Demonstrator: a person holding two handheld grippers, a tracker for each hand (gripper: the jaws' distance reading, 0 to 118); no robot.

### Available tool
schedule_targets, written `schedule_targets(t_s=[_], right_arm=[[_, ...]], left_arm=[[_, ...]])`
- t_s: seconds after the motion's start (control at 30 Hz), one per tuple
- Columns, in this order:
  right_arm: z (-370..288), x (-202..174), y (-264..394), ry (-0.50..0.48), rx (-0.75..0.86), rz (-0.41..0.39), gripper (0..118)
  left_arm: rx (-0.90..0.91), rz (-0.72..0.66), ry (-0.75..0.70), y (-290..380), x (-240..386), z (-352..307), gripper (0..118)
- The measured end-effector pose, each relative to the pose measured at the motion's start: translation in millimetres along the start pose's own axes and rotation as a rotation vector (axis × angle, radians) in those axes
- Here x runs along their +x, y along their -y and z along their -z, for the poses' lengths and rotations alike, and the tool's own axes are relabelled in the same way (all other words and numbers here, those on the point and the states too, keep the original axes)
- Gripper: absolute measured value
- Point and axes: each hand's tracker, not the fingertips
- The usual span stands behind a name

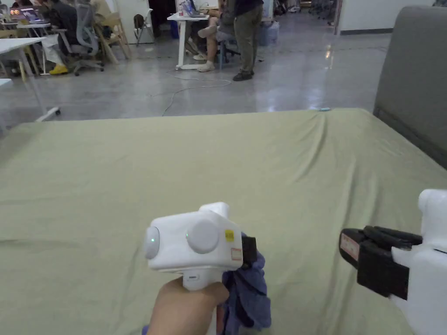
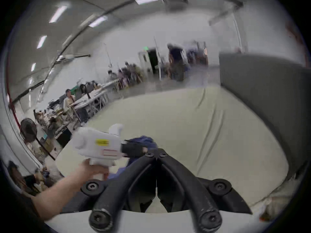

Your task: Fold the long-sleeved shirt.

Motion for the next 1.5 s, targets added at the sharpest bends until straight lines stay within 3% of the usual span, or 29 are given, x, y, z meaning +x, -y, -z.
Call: schedule_targets(t_s=[0.03, 0.13, 0.2, 0.23, 0.3, 0.33, 0.4, 0.53, 0.63, 0.73, 0.77, 0.8, 0.83, 0.87, 0.97, 1.03, 1.07, 1.1, 1.13, 1.17, 1.3, 1.33, 1.37, 1.43, 1.47, 1.5], right_arm=[[3, 9, 12, -0.041, 0.043, 0.0, 0], [10, 9, 33, 0.083, 0.024, -0.047, 0], [13, 13, 42, 0.05, 0.008, -0.029, 0], [16, 10, 45, 0.02, -0.014, -0.01, 0], [20, 6, 48, -0.004, -0.024, -0.012, 0], [21, 3, 48, -0.007, -0.021, -0.023, 0], [20, -5, 44, -0.01, -0.008, -0.04, 0], [13, -14, 33, -0.055, 0.065, -0.005, 0], [16, -21, 36, -0.064, 0.08, 0.007, 0], [30, -27, 52, -0.059, 0.048, 0.024, 0], [38, -27, 60, -0.059, 0.013, 0.035, 0], [45, -28, 67, -0.059, -0.021, 0.046, 0], [52, -30, 75, -0.056, -0.055, 0.056, 0], [58, -31, 82, -0.053, -0.086, 0.058, 0], [70, -34, 96, -0.047, -0.134, 0.042, 0], [75, -34, 101, -0.041, -0.152, 0.035, 0], [77, -33, 102, -0.038, -0.159, 0.035, 0], [78, -32, 103, -0.036, -0.166, 0.036, 0], [80, -30, 103, -0.032, -0.173, 0.038, 0], [81, -27, 104, -0.025, -0.179, 0.042, 0], [90, -21, 106, 0.016, -0.207, 0.062, 0], [92, -19, 107, 0.021, -0.216, 0.064, 0], [94, -19, 108, 0.029, -0.225, 0.062, 0], [97, -17, 108, 0.043, -0.239, 0.05, 0], [100, -17, 108, 0.055, -0.246, 0.04, 0], [103, -16, 107, 0.069, -0.256, 0.031, 0]], left_arm=[[-0.051, 0.003, -0.014, 9, 2, 25, 25], [-0.17, -0.031, -0.043, 40, 1, 78, 25], [-0.195, -0.051, -0.066, 55, -6, 94, 25], [-0.19, -0.057, -0.066, 60, -9, 100, 33], [-0.144, -0.117, -0.041, 57, -17, 91, 85], [-0.143, -0.133, -0.015, 52, -18, 82, 98], [-0.086, -0.128, 0.056, 36, -20, 47, 101], [0.249, -0.112, 0.146, 12, -44, -76, 101], [0.36, -0.099, 0.101, 30, -73, -146, 103], [0.184, -0.066, -0.164, 67, -99, -162, 102], [0.144, -0.038, -0.212, 85, -109, -156, 88], [0.136, -0.027, -0.204, 98, -117, -151, 56], [0.102, -0.038, -0.201, 113, -124, -142, 13], [0.033, -0.099, -0.194, 126, -132, -131, 0], [-0.045, -0.215, -0.076, 145, -151, -104, 0], [-0.026, -0.196, -0.12, 139, -151, -93, 2], [0.009, -0.177, -0.155, 131, -153, -86, 29], [0.043, -0.168, -0.168, 123, -156, -77, 73], [0.04, -0.14, -0.191, 114, -159, -64, 104], [0.014, -0.125, -0.23, 106, -162, -50, 107], [-0.083, -0.159, -0.278, 87, -173, 10, 107], [-0.118, -0.168, -0.264, 87, -175, 26, 104], [-0.171, -0.161, -0.268, 89, -175, 42, 90], [-0.234, -0.13, -0.284, 92, -172, 59, 86], [-0.171, -0.088, -0.315, 92, -166, 52, 69], [-0.142, -0.063, -0.321, 92, -160, 46, 39]])
